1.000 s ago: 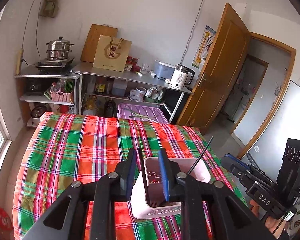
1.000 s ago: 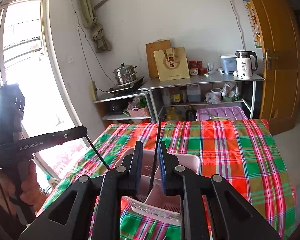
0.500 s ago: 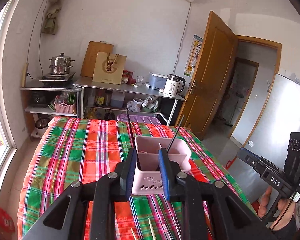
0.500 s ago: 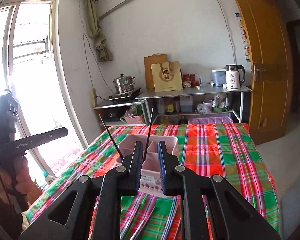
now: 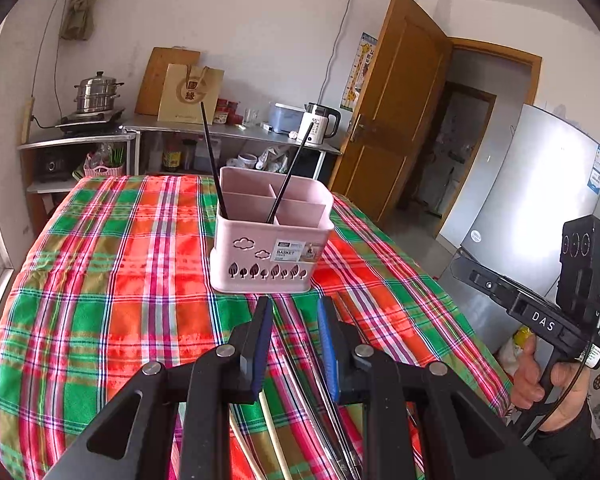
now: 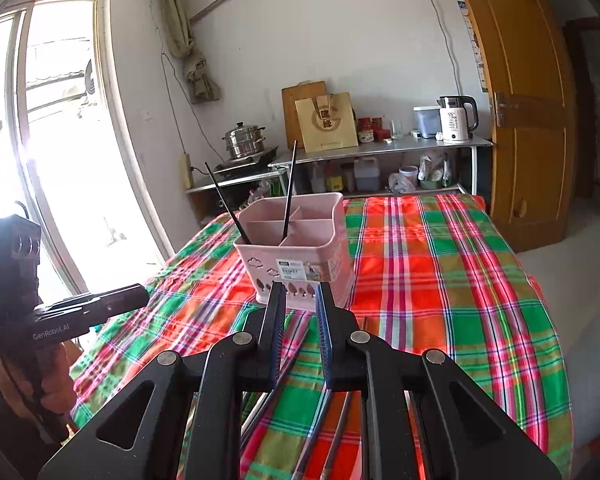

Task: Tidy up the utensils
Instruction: 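Move both grippers back down to the remaining chopsticks on the cloth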

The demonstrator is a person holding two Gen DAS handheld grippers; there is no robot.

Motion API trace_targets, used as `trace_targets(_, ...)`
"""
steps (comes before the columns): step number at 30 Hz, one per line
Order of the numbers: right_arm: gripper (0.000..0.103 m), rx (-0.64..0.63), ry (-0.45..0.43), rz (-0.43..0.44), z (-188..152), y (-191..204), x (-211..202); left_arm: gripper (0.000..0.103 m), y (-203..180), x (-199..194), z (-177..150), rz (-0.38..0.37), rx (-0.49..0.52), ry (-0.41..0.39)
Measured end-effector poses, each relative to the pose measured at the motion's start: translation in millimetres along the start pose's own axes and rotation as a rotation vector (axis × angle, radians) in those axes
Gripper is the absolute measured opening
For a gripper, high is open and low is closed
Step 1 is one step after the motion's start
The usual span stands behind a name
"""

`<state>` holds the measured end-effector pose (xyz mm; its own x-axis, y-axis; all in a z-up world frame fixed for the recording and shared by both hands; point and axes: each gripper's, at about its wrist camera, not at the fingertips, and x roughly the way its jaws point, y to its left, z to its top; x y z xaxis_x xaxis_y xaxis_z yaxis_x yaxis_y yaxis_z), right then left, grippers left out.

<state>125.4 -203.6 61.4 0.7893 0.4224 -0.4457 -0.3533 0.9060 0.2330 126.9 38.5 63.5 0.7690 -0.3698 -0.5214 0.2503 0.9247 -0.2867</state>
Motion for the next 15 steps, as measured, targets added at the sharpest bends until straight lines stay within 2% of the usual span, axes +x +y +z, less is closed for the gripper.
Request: trace_targets(15,0.015,0.036,0.088,-0.020,-23.1,-18.1,27.4,0.023,-2.4,56.1,-14.5,-0.007,-0.018,0.135)
